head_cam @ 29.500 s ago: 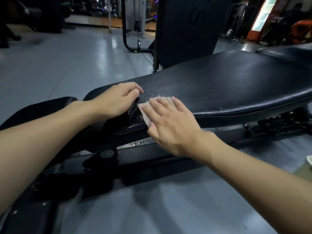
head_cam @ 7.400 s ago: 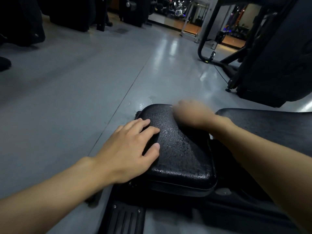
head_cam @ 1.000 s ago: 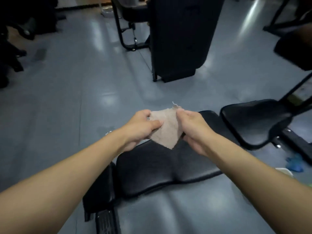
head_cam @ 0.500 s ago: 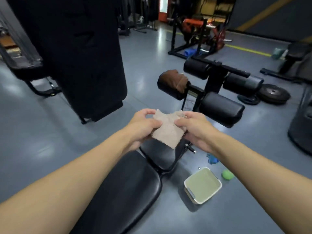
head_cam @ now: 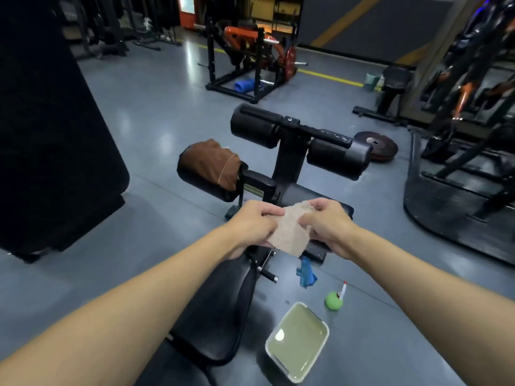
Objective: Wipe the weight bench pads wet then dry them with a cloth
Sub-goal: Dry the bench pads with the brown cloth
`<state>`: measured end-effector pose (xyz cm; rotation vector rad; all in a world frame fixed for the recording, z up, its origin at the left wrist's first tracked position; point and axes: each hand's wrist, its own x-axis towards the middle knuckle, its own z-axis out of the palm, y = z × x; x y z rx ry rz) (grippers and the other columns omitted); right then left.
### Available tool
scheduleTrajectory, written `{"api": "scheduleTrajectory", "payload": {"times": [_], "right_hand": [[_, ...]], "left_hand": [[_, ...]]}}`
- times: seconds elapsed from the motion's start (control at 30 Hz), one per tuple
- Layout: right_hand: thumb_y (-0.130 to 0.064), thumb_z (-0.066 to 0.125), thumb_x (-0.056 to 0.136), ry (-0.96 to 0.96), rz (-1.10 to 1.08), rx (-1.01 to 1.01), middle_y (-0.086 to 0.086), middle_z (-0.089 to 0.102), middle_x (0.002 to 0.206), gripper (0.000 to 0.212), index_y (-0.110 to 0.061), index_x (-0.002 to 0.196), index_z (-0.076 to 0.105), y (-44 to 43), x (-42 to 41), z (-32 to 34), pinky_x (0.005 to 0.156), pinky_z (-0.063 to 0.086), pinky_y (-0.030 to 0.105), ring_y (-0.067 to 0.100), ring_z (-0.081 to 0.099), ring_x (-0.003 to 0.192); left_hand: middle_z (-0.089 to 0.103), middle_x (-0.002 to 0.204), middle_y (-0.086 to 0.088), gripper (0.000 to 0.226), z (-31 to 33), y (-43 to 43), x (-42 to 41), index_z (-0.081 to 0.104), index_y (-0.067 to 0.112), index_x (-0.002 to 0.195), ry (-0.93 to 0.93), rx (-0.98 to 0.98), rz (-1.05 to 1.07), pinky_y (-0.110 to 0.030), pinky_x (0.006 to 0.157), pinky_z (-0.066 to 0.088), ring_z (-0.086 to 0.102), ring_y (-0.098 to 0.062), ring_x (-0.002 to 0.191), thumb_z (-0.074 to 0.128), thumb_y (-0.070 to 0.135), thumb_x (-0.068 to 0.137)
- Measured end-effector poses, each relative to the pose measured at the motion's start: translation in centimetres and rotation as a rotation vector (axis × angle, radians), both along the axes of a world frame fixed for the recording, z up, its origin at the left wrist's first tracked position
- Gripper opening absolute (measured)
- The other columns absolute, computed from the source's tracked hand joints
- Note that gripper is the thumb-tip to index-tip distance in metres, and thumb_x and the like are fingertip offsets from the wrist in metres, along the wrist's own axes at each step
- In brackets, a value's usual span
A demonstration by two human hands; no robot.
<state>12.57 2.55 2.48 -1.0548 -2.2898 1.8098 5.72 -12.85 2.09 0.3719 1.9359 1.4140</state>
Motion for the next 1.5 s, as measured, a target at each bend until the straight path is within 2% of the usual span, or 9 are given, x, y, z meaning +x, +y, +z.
{"api": "scheduleTrajectory", "payload": {"times": [0.13,0.23,0.4,0.57,0.7,1.1,1.23,1.4,1.5], "right_hand": [[0.002,0.061,0.083,-0.022,-0.041,0.155,0.010,0.064,0.105,0.035,-0.013,0.114,0.057,5.4,-4.1,-1.3,0.076,0.058,0.039,0.026,0.064,0.092],[-0.007,0.062,0.084,-0.059,-0.052,0.305,0.009,0.052,0.123,0.057,-0.019,0.136,0.042,9.0,-6.3,-2.3,0.085,0.054,0.043,0.029,0.059,0.103],[-0.030,0.052,0.091,-0.384,0.408,0.748,0.002,0.047,0.131,0.035,-0.037,0.125,0.056,12.2,-7.1,-6.3,0.098,0.033,0.046,0.031,0.043,0.121],[-0.035,0.052,0.093,-0.303,0.468,0.842,0.000,0.048,0.116,0.017,-0.032,0.109,0.057,13.2,-7.3,-7.5,0.093,0.031,0.044,0.026,0.046,0.109],[-0.033,0.044,0.096,-0.341,0.472,0.915,0.003,0.049,0.105,0.016,-0.025,0.102,0.056,14.3,-7.2,-6.9,0.088,0.030,0.042,0.028,0.049,0.103],[-0.022,0.049,0.091,-0.145,0.571,0.788,0.006,0.050,0.122,0.028,-0.022,0.118,0.059,6.3,-18.8,-3.7,0.097,0.033,0.042,0.031,0.045,0.116],[-0.029,0.053,0.092,-0.101,0.599,0.638,0.009,0.049,0.127,0.037,-0.019,0.128,0.052,1.4,-25.3,-4.4,0.101,0.040,0.043,0.032,0.048,0.120],[-0.033,0.059,0.092,-0.080,0.533,0.481,0.012,0.046,0.133,0.056,-0.017,0.140,0.036,-2.0,-31.7,-6.1,0.103,0.043,0.050,0.034,0.049,0.121],[-0.039,0.060,0.092,-0.149,0.553,0.553,0.011,0.049,0.140,0.068,-0.020,0.148,0.026,-2.6,-34.0,-7.4,0.107,0.037,0.048,0.035,0.044,0.129]], "left_hand": [[0.063,0.105,-0.008,0.043,-1.6,6.0,-4.1,0.062,0.012,0.126,0.032,0.005,-0.026,-0.039,0.081,0.061,0.062,-0.016,0.084,0.047,-0.005,0.089],[0.059,0.121,-0.003,0.049,-3.1,9.8,-6.4,0.057,0.016,0.134,0.125,-0.034,-0.074,-0.024,0.076,0.054,0.061,-0.013,0.091,0.046,-0.003,0.090],[0.048,0.140,-0.007,0.048,-6.9,13.7,-7.8,0.063,0.016,0.126,0.250,-0.283,-0.253,-0.022,0.098,0.044,0.054,-0.023,0.126,0.044,-0.003,0.086],[0.054,0.107,-0.028,0.032,-9.8,15.3,-8.6,0.068,0.012,0.084,0.338,-0.391,-0.203,-0.049,0.092,0.054,0.061,-0.038,0.105,0.040,0.006,0.071],[0.052,0.135,-0.004,0.052,-6.9,15.6,-7.2,0.061,0.005,0.129,0.259,-0.334,-0.180,-0.026,0.107,0.041,0.057,-0.016,0.123,0.039,-0.010,0.085],[0.061,0.109,-0.002,0.025,-3.9,8.0,-18.2,0.063,0.016,0.112,0.360,-0.331,0.400,-0.025,0.080,0.043,0.057,-0.019,0.097,0.052,0.007,0.091],[0.054,0.124,-0.008,0.021,-6.2,3.6,-23.6,0.051,0.020,0.109,0.211,-0.227,0.733,-0.030,0.082,0.045,0.056,-0.024,0.100,0.058,0.017,0.089],[0.043,0.142,-0.006,0.076,-8.5,0.5,-28.7,0.031,0.014,0.140,-0.190,-0.052,0.951,-0.037,0.082,0.042,0.053,-0.027,0.112,0.070,0.031,0.078],[0.055,0.130,-0.003,0.072,-9.2,0.2,-30.4,0.036,0.013,0.136,-0.406,0.096,1.011,-0.036,0.081,0.047,0.058,-0.028,0.113,0.077,0.025,0.078]]}}
